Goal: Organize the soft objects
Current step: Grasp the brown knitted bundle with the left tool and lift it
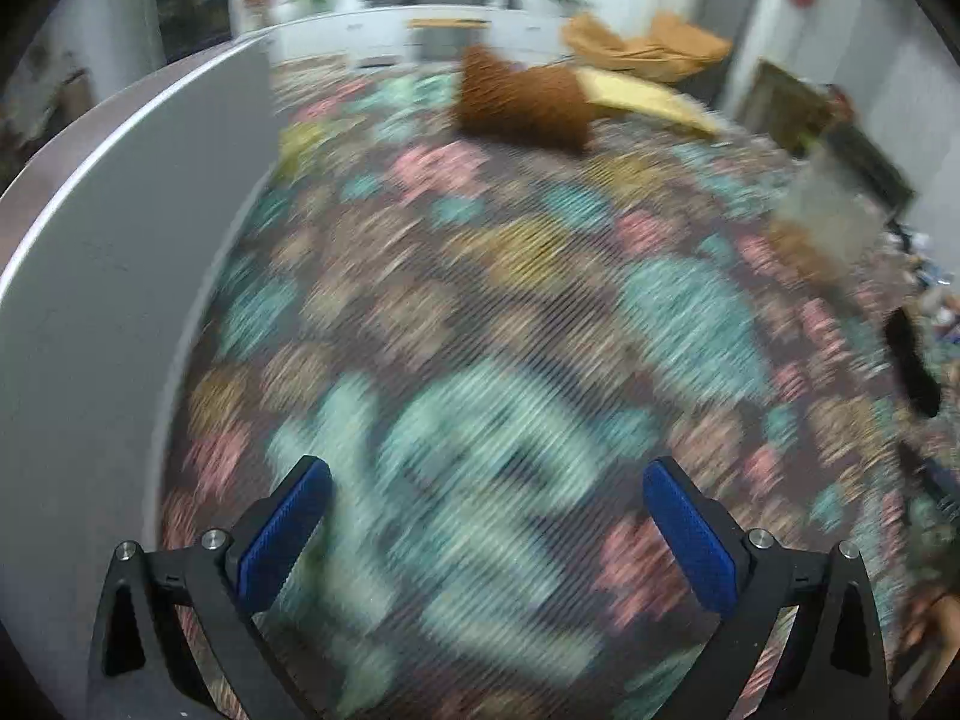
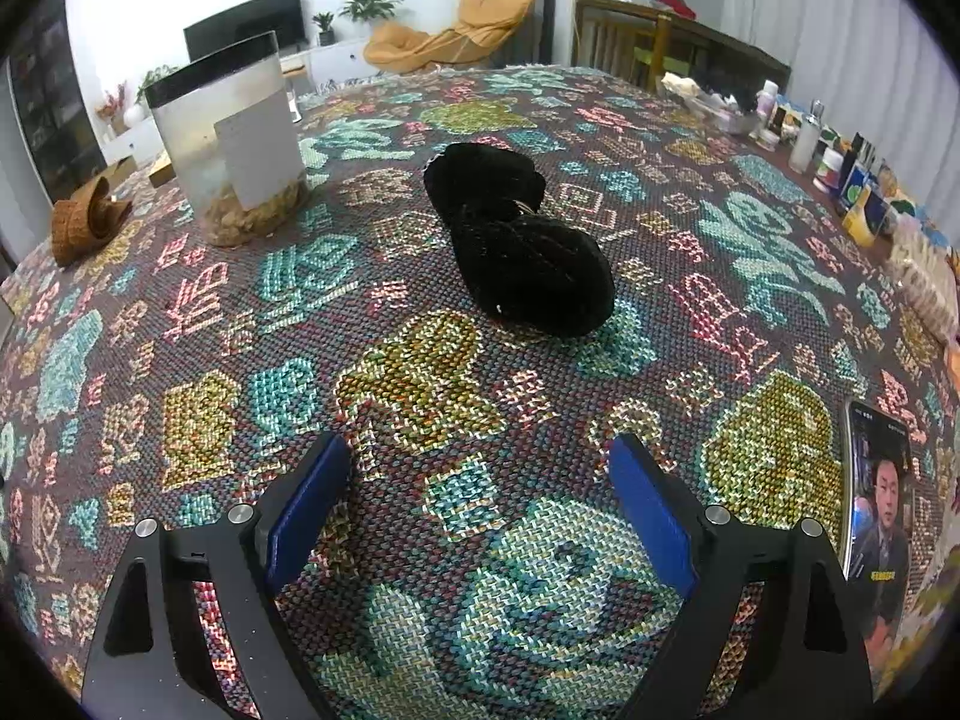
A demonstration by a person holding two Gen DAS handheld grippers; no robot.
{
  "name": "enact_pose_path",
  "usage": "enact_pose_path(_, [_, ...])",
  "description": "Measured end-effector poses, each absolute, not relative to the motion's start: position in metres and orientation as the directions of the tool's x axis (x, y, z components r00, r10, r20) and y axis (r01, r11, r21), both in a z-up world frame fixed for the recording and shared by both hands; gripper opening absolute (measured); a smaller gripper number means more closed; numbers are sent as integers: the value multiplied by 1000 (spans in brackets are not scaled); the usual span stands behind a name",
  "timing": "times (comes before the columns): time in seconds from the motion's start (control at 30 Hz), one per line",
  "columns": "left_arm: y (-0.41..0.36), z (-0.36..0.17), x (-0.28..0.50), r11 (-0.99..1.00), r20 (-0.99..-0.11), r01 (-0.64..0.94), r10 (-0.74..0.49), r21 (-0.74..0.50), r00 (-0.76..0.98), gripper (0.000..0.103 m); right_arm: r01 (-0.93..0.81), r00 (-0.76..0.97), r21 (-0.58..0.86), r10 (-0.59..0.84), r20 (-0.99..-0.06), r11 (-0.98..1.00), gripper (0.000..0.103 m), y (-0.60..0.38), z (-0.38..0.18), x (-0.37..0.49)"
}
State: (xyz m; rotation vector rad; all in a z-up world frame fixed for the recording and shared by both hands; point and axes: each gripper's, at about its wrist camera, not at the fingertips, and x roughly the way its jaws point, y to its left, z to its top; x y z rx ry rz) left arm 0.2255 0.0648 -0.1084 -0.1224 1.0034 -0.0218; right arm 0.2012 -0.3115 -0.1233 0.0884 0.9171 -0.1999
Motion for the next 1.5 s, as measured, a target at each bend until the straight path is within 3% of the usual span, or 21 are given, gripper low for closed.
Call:
enact_pose_path(0.1, [57, -90, 267, 999, -797, -3, -32, -43, 603, 103, 209, 591, -8, -133, -795, 978, 90, -312, -123, 201])
enact_pose_path(0.27, [76, -79, 349, 995, -762, -26, -57, -96, 645, 103, 209, 591, -9, -134, -795, 978, 90, -311, -123, 201])
enact_pose_path(0.4, [66, -68, 404, 999, -729, 49, -39, -7, 684, 103, 209, 591, -11, -135, -795, 978, 91, -311, -123, 202])
enact_pose_path(0.57, [56, -85, 445, 997, -738, 78, -49, 5, 673, 103, 209, 591, -13, -137, -795, 978, 91, -310, -123, 203])
enact_pose_path(0.67, [49, -107, 462, 997, -767, 56, 10, 60, 642, 103, 209, 591, -13, -137, -795, 978, 91, -310, -123, 202])
enact_pose_path(0.8, [50, -114, 475, 999, -768, 35, -17, 8, 640, 103, 209, 591, -13, -137, -795, 978, 91, -310, -123, 203])
enact_pose_path(0.87, [51, -111, 472, 999, -758, 33, -21, 0, 652, 95, 212, 591, -14, -140, -794, 977, 91, -310, -123, 203])
enact_pose_path(1.07, [40, -89, 407, 998, -754, 16, -59, -65, 654, 93, 215, 592, -14, -142, -794, 977, 91, -309, -122, 203])
enact_pose_path(1.27, [-23, -77, 260, 970, -753, 228, -216, -89, 622, 96, 216, 592, -9, -138, -794, 976, 91, -310, -122, 203])
enact_pose_path(1.37, [-50, -99, 206, 959, -763, 285, -191, -10, 618, 102, 217, 592, -10, -140, -794, 976, 91, -310, -122, 202])
enact_pose_path(1.43, [-61, -124, 197, 964, -787, 256, -98, 78, 609, 103, 217, 591, -12, -142, -794, 976, 91, -310, -123, 202])
enact_pose_path(1.5, [-60, -126, 201, 966, -796, 253, -116, 48, 595, 103, 218, 588, -15, -143, -796, 976, 91, -310, -123, 202])
